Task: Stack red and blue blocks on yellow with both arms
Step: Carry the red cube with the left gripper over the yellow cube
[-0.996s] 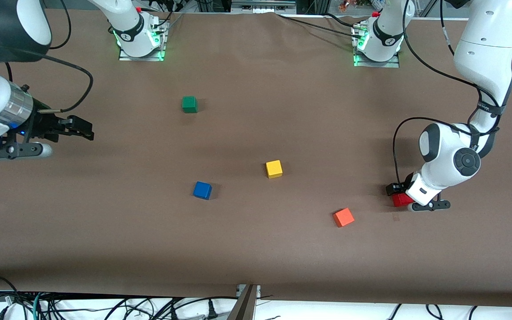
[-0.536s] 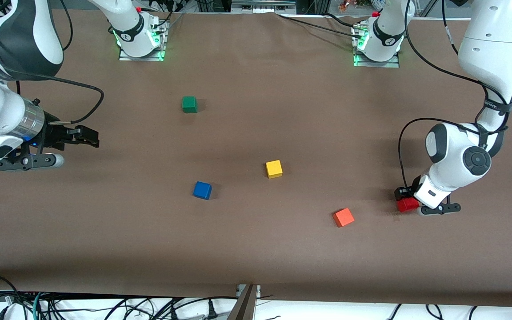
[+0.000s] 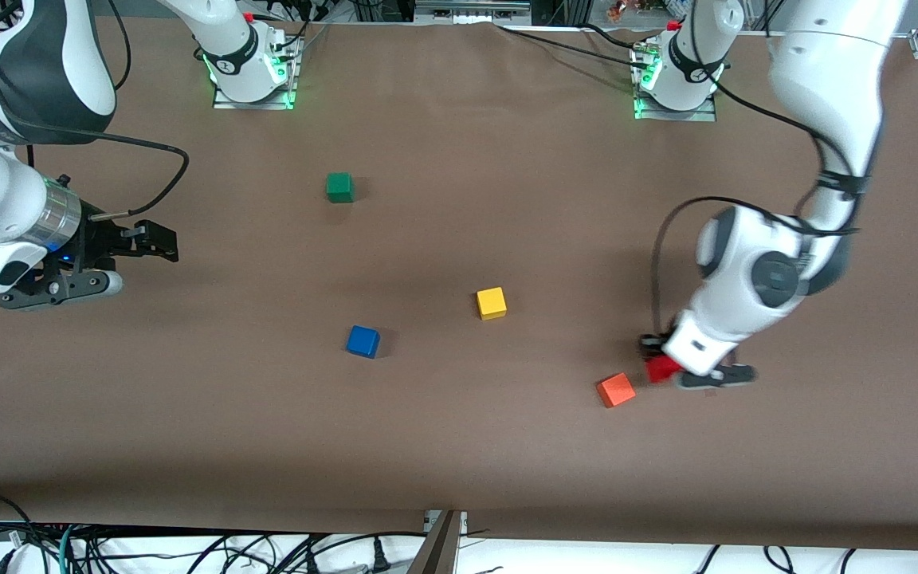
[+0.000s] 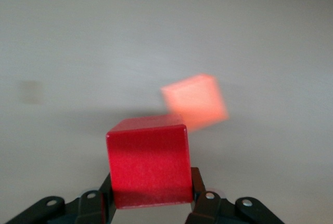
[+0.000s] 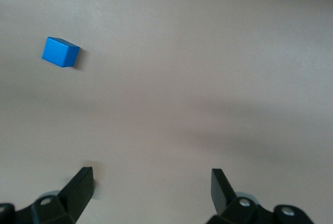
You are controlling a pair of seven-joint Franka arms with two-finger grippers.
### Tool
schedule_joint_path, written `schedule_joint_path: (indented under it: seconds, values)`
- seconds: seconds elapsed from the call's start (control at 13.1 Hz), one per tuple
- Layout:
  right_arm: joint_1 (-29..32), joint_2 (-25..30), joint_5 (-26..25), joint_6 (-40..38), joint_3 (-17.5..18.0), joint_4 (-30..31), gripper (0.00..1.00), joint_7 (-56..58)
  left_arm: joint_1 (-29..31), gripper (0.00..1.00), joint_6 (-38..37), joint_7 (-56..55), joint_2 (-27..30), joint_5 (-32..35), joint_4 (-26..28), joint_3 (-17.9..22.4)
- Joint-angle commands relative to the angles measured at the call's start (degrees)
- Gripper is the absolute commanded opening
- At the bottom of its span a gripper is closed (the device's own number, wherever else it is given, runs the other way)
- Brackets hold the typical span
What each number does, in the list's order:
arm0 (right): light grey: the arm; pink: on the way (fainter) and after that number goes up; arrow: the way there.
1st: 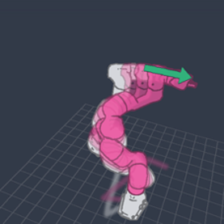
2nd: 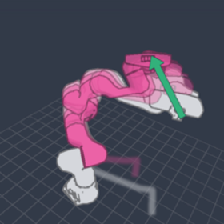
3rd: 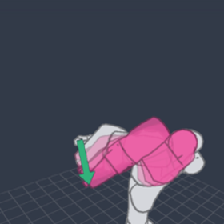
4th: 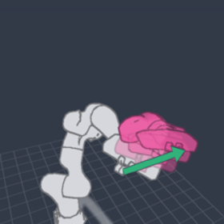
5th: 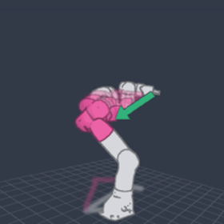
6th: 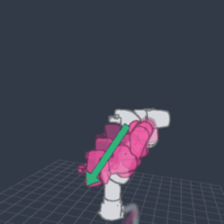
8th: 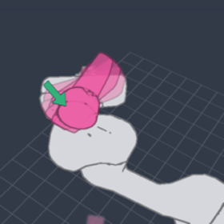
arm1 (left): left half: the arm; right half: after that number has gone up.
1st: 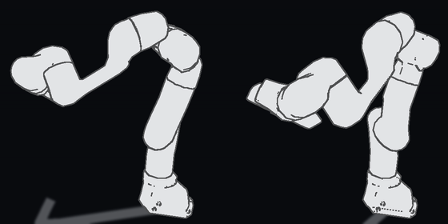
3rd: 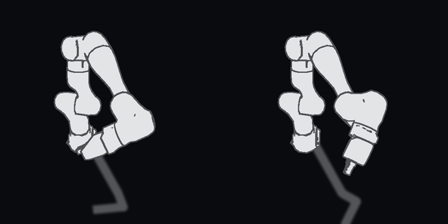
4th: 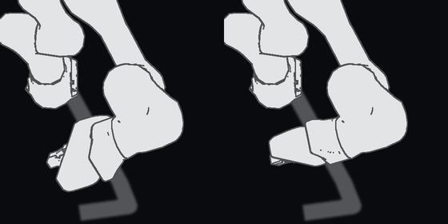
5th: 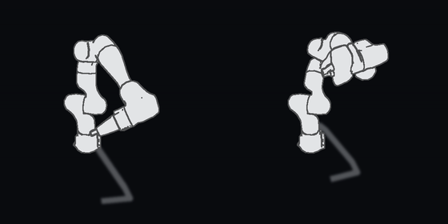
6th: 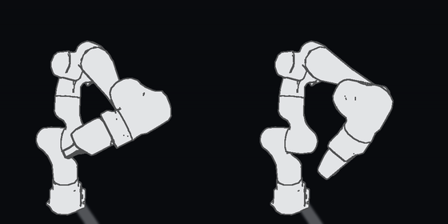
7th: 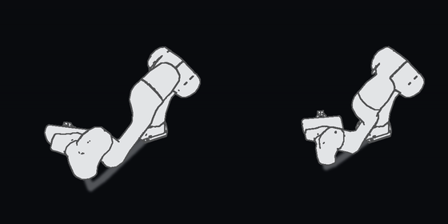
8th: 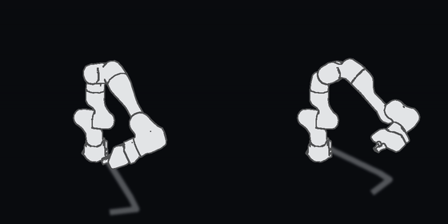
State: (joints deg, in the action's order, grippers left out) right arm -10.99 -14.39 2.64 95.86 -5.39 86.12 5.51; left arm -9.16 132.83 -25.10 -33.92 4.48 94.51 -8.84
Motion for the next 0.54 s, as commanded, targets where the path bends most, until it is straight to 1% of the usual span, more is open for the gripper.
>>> schedule_joint_path:
  seconds: [0.0, 0.15, 0.23, 0.38, 0.46]
  values:
    - [0.1, -0.2, -0.8, -0.1, -0.1, -0.6, 1.00, 1.2, -7.3, 0.00, -5.2, -7.0, -4.7, 2.0, -9.6, 0.9]
    - [0.5, -0.5, -0.5, 0.0, -0.1, -0.6, 1.00, 3.0, -11.2, 0.00, -5.7, -12.4, -6.5, 2.1, -12.7, 0.9]
    - [0.7, -2.5, -0.4, 0.2, -0.3, -0.6, 1.00, 5.6, -12.8, 0.00, -5.7, -13.4, -6.8, 2.1, -13.1, 0.9]
    - [2.4, -3.1, 1.0, 0.7, -0.5, -0.8, 1.00, 12.2, -14.8, 0.00, -5.7, -15.2, -7.0, 1.9, -13.3, 0.9]
    - [2.5, -3.1, 1.1, 0.7, -0.5, -0.8, 1.00, 12.7, -16.3, 0.00, -5.7, -17.1, -7.2, 1.9, -13.3, 0.9]
